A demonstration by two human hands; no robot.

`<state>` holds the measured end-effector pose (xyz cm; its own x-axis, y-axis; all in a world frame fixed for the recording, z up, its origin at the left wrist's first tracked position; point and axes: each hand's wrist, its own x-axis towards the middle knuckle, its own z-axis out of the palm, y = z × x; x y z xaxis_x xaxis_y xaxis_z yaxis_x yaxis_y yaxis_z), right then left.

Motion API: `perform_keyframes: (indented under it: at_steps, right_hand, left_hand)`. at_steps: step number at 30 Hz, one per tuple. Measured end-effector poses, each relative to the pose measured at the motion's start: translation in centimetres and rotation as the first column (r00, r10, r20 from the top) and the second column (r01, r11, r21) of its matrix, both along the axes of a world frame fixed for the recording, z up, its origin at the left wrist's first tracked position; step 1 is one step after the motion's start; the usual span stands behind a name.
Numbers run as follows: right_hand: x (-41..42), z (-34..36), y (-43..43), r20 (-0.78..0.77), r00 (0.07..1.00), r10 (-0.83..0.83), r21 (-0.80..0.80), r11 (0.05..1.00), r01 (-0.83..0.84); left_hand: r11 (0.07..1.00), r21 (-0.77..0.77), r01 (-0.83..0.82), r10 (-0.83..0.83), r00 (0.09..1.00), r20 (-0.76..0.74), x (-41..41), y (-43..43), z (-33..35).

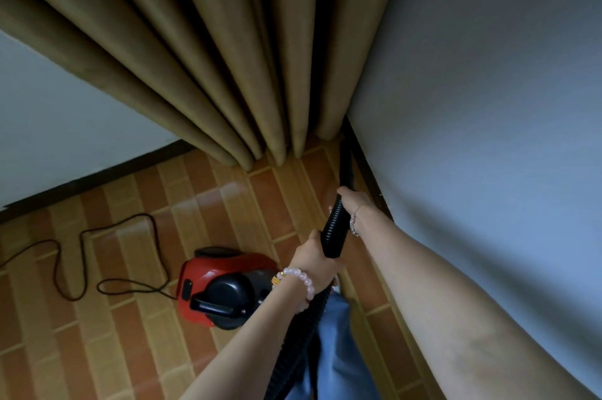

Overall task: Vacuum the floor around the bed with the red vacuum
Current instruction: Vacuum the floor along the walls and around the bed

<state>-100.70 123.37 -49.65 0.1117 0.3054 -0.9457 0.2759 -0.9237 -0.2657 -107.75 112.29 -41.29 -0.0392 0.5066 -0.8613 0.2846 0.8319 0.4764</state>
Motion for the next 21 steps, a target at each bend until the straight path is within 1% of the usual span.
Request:
perform_keyframes:
  at_steps: [3, 6, 9, 13, 16, 21]
  right_hand:
    - [0.3, -0.3, -0.3, -0.023, 1.000, -0.007, -0.027, 1.000, 0.006]
    - [-0.1, -0.9, -0.8, -0.048, 0.998, -0.033, 0.004, 0.999, 0.034]
    - [-0.4, -1.4, -1.4, -0.047, 0.997, -0.060, -0.017, 0.998, 0.059]
    - [-1.4, -1.1, -1.4, -0.157, 0.968, -0.197, -0.050, 0.980, 0.192]
    - [-2.9, -1.0, -1.4, -0.211, 0.945, -0.248, -0.071, 0.969, 0.239]
    - [-6.1, -0.9, -1.3, -0.156, 0.946, -0.284, -0.018, 0.958, 0.285]
  left_hand:
    - [1.000, -0.022, 0.012, -0.013, 1.000, -0.014, 0.0, -0.5, -0.3]
    - [0.999, -0.034, 0.015, -0.016, 1.000, -0.025, -0.4, -1.0, -0.6]
    - [0.999, -0.035, 0.017, -0.018, 0.999, -0.047, -1.0, -1.1, -0.6]
    - [1.000, -0.003, 0.030, -0.030, 0.996, -0.083, -2.4, -0.9, -0.9]
    - [0.998, 0.022, 0.054, -0.051, 0.993, -0.109, -4.2, -0.6, -1.1]
    - [0.988, 0.028, 0.150, -0.148, 0.985, -0.085, -7.5, -0.1, -1.8]
